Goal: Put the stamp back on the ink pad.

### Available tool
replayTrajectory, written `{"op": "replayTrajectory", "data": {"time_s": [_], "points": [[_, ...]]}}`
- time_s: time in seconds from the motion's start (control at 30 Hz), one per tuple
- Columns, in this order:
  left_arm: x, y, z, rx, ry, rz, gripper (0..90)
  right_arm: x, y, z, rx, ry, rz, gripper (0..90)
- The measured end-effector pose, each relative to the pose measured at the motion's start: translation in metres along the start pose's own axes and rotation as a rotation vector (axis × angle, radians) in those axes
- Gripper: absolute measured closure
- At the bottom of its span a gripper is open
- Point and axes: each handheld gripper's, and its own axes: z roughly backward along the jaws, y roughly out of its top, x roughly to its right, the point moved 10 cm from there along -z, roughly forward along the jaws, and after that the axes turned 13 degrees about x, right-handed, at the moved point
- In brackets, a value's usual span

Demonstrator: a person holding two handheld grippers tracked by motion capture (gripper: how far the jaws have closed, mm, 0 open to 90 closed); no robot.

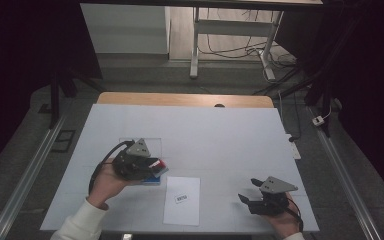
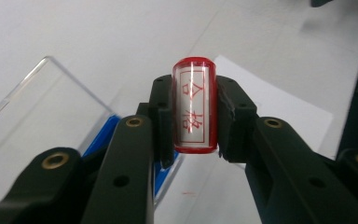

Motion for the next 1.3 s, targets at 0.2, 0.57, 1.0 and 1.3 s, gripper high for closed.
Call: {"op": "replayTrajectory", "data": {"time_s": [0.2, 0.57, 1.0, 1.3], "points": [[-0.019, -0.011, 0.000, -0.008, 0.033, 0.045, 70.2, -0.001, 0.000, -0.001, 0.002, 0.008, 0.001, 26.7], [-0.041, -0.028, -0.002, -0.040, 0.087, 0.079, 70.2, -0.001, 0.000, -0.001, 0.002, 0.007, 0.001, 26.6], [-0.058, -0.055, -0.007, -0.119, 0.109, 0.117, 70.1, 0.000, -0.001, -0.001, -0.005, -0.001, 0.002, 26.7], [-0.060, -0.068, -0.014, -0.193, 0.129, 0.097, 70.2, 0.000, -0.001, -0.001, -0.008, -0.001, 0.002, 26.7]]}}
